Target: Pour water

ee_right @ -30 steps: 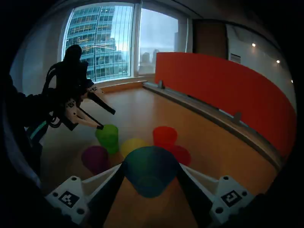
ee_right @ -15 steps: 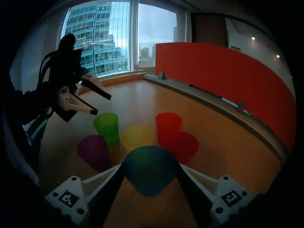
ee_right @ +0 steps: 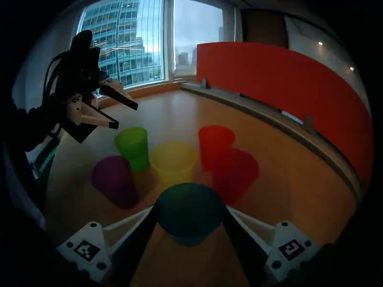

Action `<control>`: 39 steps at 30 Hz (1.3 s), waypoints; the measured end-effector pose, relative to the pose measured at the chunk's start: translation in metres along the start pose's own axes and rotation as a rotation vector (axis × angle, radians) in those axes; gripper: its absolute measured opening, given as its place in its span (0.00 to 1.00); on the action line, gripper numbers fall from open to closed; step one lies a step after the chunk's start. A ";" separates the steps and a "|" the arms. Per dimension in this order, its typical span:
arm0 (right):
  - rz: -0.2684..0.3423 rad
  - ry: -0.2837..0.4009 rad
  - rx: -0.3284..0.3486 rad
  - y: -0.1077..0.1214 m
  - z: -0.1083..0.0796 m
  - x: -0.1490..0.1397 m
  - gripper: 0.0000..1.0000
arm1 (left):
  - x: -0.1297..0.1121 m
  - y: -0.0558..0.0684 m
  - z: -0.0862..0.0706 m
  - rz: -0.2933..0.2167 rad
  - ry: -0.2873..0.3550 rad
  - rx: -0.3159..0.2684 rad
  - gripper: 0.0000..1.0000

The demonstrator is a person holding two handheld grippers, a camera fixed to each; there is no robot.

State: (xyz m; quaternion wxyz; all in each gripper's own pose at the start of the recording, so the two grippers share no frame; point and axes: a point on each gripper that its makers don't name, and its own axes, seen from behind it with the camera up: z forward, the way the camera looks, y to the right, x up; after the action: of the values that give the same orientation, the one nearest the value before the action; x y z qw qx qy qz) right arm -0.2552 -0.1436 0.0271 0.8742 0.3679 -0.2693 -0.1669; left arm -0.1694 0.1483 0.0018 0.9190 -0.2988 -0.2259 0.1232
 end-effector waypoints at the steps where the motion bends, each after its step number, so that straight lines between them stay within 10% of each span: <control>1: 0.000 -0.001 0.000 0.000 0.000 0.000 0.95 | 0.000 0.000 0.000 0.000 0.000 0.000 0.92; 18: -0.009 -0.022 -0.014 0.001 -0.003 -0.007 1.00 | -0.002 0.001 0.000 0.006 -0.010 -0.006 0.92; 39: 0.050 0.068 -0.135 0.007 -0.070 -0.005 1.00 | -0.009 -0.005 -0.027 -0.041 0.022 0.057 0.95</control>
State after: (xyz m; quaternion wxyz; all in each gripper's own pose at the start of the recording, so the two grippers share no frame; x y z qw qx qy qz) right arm -0.2174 -0.0978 -0.0108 0.9095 0.3067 -0.2368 -0.1504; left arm -0.1632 0.1277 -0.0171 0.9319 -0.2693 -0.2182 0.1074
